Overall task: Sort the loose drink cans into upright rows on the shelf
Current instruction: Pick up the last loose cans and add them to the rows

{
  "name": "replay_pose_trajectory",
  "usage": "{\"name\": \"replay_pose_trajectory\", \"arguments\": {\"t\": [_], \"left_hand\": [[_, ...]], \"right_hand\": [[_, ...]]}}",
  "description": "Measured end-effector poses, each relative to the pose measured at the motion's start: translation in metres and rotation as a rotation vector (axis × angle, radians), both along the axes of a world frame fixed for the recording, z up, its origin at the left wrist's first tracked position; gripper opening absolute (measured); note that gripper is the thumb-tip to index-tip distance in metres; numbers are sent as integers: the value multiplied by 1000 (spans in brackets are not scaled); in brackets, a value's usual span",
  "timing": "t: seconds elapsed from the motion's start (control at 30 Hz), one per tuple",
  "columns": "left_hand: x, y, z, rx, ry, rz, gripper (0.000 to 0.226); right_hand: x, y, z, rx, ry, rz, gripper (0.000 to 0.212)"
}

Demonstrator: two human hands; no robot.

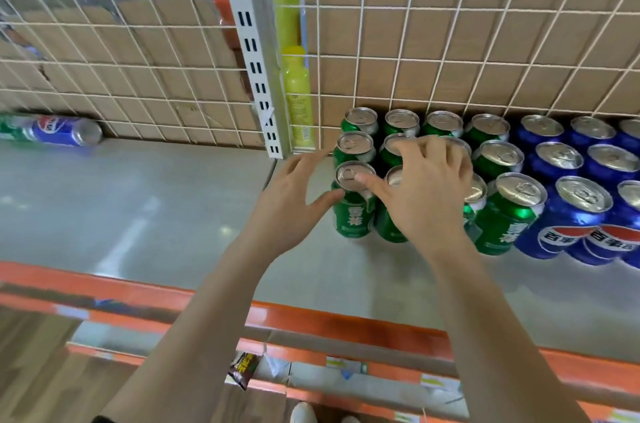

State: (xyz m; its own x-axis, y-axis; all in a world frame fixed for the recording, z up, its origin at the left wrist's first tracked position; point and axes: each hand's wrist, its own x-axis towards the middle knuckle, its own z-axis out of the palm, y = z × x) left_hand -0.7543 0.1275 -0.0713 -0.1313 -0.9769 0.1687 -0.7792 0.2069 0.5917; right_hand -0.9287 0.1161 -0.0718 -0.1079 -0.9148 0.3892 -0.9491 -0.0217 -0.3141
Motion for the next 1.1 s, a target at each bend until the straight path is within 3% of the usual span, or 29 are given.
{"name": "replay_pose_trajectory", "arguments": {"t": [0.17,0.53,0.8,1.1], "left_hand": [[56,17,3,-72,-81,139,57],[252,76,-6,-3,-169,479,58],[416,107,-8,-1,-212,554,56],[539,124,-14,40,-152,605,58]], "right_hand": [[67,-1,10,-75,-20,159,54],[271,19,8,230,242,517,61],[432,37,-1,281,287,562,57],[577,47,-2,279,317,661,56]]}}
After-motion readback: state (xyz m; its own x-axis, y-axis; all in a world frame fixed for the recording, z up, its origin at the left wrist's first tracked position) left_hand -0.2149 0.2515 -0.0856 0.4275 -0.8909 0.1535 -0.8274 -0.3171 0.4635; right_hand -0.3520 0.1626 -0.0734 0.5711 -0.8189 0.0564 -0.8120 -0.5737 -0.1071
